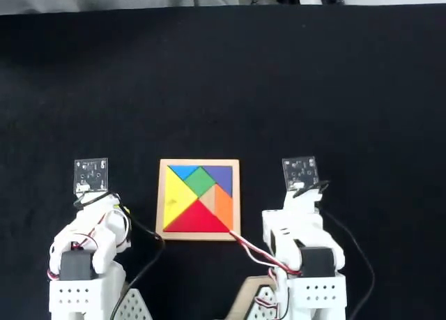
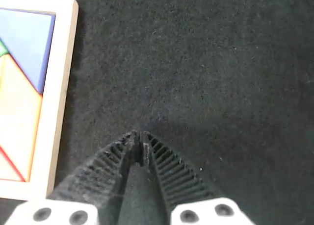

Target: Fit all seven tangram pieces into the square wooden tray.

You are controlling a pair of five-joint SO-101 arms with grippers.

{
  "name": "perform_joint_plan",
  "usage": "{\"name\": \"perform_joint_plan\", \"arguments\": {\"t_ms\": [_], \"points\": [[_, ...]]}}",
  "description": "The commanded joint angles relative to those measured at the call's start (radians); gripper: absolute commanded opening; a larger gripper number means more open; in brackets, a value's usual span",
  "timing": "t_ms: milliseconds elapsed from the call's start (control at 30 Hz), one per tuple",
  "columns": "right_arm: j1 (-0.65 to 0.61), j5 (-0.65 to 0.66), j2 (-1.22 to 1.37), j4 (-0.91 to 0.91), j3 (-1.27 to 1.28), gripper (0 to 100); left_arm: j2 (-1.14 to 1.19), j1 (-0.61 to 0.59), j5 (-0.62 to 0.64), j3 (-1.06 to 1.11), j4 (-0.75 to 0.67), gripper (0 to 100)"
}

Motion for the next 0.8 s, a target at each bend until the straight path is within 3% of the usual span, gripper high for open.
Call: {"name": "perform_joint_plan", "arguments": {"t_ms": [0,767], "points": [[0.017,0.012,-0.090,0.005,-0.001,1.1,-0.005,-0.013,0.012,0.021,0.006,3],[0.015,0.014,-0.091,0.006,-0.001,1.1,-0.005,-0.008,0.014,0.021,0.006,3]]}}
